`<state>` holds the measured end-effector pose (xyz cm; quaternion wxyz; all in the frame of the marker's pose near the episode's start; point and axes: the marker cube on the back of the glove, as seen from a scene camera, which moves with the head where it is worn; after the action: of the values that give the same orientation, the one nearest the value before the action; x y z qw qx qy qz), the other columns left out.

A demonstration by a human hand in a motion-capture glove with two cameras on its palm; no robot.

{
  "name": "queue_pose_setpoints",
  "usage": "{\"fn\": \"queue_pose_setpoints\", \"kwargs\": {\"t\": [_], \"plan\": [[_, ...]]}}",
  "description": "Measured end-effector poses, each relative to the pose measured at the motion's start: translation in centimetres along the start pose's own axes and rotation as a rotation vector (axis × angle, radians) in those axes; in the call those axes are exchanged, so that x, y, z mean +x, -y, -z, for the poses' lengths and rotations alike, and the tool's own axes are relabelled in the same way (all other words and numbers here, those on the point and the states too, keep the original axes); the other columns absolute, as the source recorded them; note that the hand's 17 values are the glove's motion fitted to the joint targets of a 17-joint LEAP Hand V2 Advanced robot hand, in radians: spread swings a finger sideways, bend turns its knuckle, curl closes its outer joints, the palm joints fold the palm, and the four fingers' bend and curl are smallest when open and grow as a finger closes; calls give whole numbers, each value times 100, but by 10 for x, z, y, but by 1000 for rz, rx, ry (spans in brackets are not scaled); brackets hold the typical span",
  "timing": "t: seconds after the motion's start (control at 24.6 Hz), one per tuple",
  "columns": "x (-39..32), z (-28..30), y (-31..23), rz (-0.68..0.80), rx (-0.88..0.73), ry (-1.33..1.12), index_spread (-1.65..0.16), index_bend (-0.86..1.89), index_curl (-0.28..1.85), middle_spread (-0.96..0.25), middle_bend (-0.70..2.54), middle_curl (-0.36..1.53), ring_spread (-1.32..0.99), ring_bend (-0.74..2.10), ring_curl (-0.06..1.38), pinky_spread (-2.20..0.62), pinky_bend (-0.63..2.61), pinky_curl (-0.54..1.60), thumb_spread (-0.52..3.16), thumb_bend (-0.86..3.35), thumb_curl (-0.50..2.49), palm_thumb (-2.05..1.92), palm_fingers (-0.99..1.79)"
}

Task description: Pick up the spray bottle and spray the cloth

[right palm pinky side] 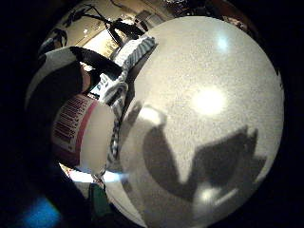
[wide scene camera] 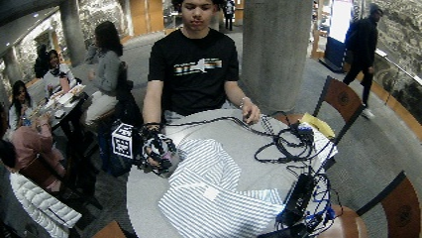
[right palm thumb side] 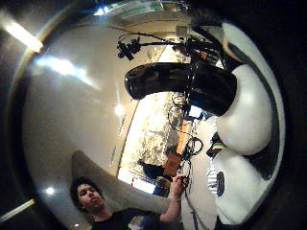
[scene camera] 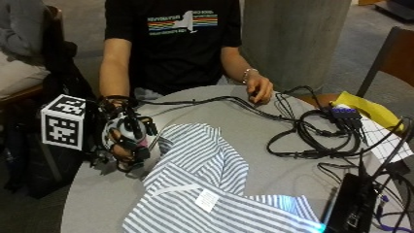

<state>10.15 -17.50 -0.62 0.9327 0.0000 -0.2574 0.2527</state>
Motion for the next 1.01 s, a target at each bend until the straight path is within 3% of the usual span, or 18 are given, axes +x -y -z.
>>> {"fn": "queue_pose_setpoints", "kwargs": {"t": [0.32, 0.57, 1.01], "plan": [[-24, -1, 4, -180, -283, -161, -22, 11, 21, -7, 40, 47, -9, 60, 42, -4, 48, 36, 42, -2, 59, 114, 106], [-28, -3, 5, -307, -378, -295, -20, 10, 22, -7, 39, 48, -8, 59, 42, -6, 47, 37, 39, -3, 61, 113, 106], [-33, -3, 2, -357, -470, -429, -18, 9, 22, -6, 35, 49, -9, 57, 43, -7, 50, 38, 38, -3, 64, 111, 108]]}}
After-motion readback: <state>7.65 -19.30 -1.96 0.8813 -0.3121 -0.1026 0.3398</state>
